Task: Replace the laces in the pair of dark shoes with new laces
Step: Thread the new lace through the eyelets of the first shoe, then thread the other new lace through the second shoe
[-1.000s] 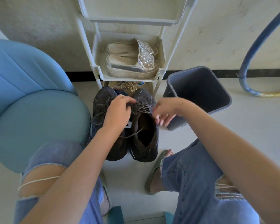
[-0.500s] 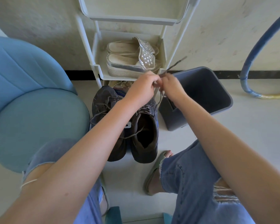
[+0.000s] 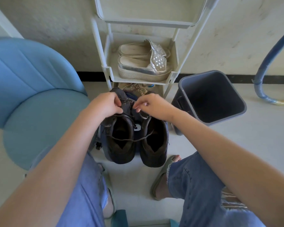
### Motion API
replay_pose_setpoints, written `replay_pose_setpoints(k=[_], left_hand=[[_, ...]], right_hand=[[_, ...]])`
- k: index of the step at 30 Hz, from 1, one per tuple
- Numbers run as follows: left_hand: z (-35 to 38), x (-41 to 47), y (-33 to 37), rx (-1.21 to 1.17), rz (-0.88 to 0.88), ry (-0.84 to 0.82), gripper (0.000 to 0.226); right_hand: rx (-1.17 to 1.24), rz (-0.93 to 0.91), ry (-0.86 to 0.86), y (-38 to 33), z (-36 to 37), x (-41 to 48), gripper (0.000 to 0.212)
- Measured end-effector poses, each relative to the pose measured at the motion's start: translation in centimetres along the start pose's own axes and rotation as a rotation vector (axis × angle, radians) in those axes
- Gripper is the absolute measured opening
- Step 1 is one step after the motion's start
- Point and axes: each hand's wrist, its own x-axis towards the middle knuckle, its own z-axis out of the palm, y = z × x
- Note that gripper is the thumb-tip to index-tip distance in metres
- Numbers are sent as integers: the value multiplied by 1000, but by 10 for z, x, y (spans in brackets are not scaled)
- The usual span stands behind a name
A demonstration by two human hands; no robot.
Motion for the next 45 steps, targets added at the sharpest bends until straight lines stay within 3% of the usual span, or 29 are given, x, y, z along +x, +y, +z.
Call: replay_pose_setpoints(k=[3, 5, 8, 10, 12, 15, 17, 21, 23, 27, 30, 33, 35, 38, 40, 43, 45], left_hand=[[2, -4, -10, 125, -93, -145, 40], [3, -7, -14, 196, -116, -249, 46], [2, -7, -19, 195, -98, -292, 47], [2, -6, -22, 146, -51, -261, 39], [1, -6, -24, 108, -30, -224, 25], [2, -3, -25, -18, 12, -86, 14], [-3, -3, -20, -185, 107, 3, 20], [-12, -10, -5, -742, 228, -143, 43], [-11, -5, -6, -750, 215, 6, 33], [-9, 10, -14, -688, 48, 279, 27], [-5, 19, -13, -509, 44, 252, 23], [2, 25, -10, -358, 12, 245, 27], [3, 30, -13, -223, -23, 243, 32], [5, 35, -18, -30, -127, 21, 43], [8, 35, -18, 99, -141, -130, 40], [11, 36, -20, 138, -69, -197, 41], [13, 37, -18, 59, -18, -188, 40]], right_hand=[[-7, -83, -211, -10, 14, 3, 23], [-15, -94, -314, -13, 20, 5, 23], [-327, -170, -435, -10, 29, 5, 44], [-605, -210, -510, -9, 37, 4, 39], [-574, -189, -552, -10, 37, 4, 24], [-105, -124, -450, -16, 21, 6, 13], [317, -124, -208, -23, 7, 9, 11], [1021, 64, 265, -23, -11, 23, 25], [1264, 106, 323, -19, -16, 27, 28], [1566, -44, 213, -17, -24, 32, 25], [1378, -168, 146, -20, -24, 38, 29], [916, -88, 328, -20, -19, 41, 17], [862, -33, 420, -19, -19, 44, 19], [792, 4, 439, -15, -25, 47, 28], [585, 46, 452, -12, -26, 48, 30], [234, 103, 456, -7, -21, 51, 18], [168, 141, 452, -5, -17, 56, 11]])
